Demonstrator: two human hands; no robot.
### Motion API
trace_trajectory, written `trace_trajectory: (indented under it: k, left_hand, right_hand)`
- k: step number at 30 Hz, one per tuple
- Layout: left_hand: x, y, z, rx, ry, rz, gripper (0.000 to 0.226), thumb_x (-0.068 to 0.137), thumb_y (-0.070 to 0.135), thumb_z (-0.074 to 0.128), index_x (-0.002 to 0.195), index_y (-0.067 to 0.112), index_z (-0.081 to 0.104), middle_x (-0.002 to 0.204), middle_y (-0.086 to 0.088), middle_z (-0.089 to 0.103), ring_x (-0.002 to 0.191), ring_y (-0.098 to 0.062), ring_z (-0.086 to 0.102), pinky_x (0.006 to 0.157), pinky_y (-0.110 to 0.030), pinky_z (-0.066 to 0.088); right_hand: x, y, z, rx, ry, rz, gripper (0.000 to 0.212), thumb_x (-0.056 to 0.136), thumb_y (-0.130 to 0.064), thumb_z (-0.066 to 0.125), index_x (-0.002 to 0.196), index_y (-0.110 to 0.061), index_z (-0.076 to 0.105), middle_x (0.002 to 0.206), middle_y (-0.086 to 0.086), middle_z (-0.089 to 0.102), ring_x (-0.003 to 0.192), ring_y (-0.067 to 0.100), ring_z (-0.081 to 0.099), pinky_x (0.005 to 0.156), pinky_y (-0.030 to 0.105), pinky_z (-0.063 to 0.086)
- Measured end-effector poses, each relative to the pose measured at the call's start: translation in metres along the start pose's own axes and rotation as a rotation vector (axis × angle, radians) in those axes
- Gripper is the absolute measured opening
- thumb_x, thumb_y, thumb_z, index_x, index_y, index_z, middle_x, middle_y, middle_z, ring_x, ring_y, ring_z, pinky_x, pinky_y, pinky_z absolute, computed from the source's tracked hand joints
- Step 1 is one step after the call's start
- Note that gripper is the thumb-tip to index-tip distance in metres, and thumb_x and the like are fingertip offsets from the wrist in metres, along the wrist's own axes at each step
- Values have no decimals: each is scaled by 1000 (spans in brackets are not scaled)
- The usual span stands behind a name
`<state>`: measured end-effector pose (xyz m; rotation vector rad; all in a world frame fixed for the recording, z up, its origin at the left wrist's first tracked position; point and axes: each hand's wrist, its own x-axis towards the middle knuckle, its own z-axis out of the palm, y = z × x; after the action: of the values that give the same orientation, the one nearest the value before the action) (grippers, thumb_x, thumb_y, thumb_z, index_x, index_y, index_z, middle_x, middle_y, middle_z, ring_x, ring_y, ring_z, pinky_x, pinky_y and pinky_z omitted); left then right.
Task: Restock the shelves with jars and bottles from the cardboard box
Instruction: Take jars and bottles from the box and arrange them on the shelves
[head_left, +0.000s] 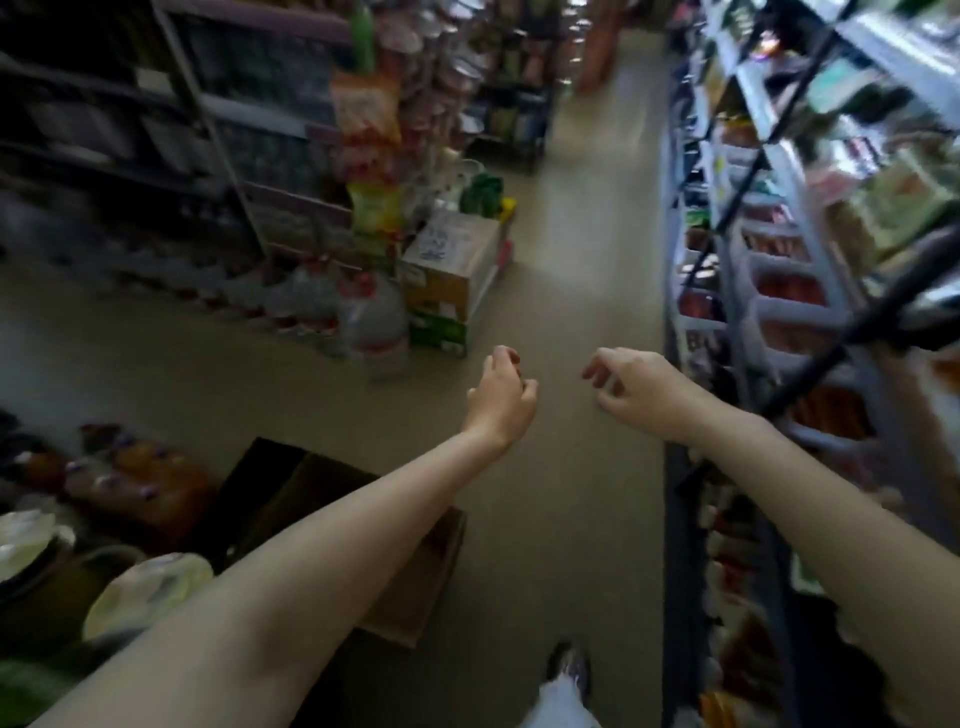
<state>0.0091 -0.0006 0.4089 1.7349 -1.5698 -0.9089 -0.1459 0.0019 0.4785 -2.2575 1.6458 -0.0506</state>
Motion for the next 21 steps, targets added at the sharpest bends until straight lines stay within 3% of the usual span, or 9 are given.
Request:
trace_trajectory:
  k: [9,14,21]
  left_hand:
    - [161,-46,-4,15,98,-403,36,90,21,54,123,9,42,125,-11,51,113,-28,51,99,-43,42]
    - [196,-119,-65,-11,315,-638,35,91,18,54,124,10,45,125,-8,49,115,-24,50,101,-42,42]
    - [227,-237,-134,-145,553,-967,19,93,17,49,111,13,45,110,-8,58,106,-27,56,96,-46,44]
  right_hand:
    - [241,31,5,-25,-260,-229,23,91,-16,54,113,-11,57,106,8,62,94,24,59,84,31,49]
    - [355,-40,38,-131,-475,-467,28,94,-12,49,122,-8,53,120,10,59,110,24,56,91,29,43]
    - [470,-167,127,-212,-639,-761,29,91,-14,53,119,-8,55,116,9,61,110,26,56,91,32,44]
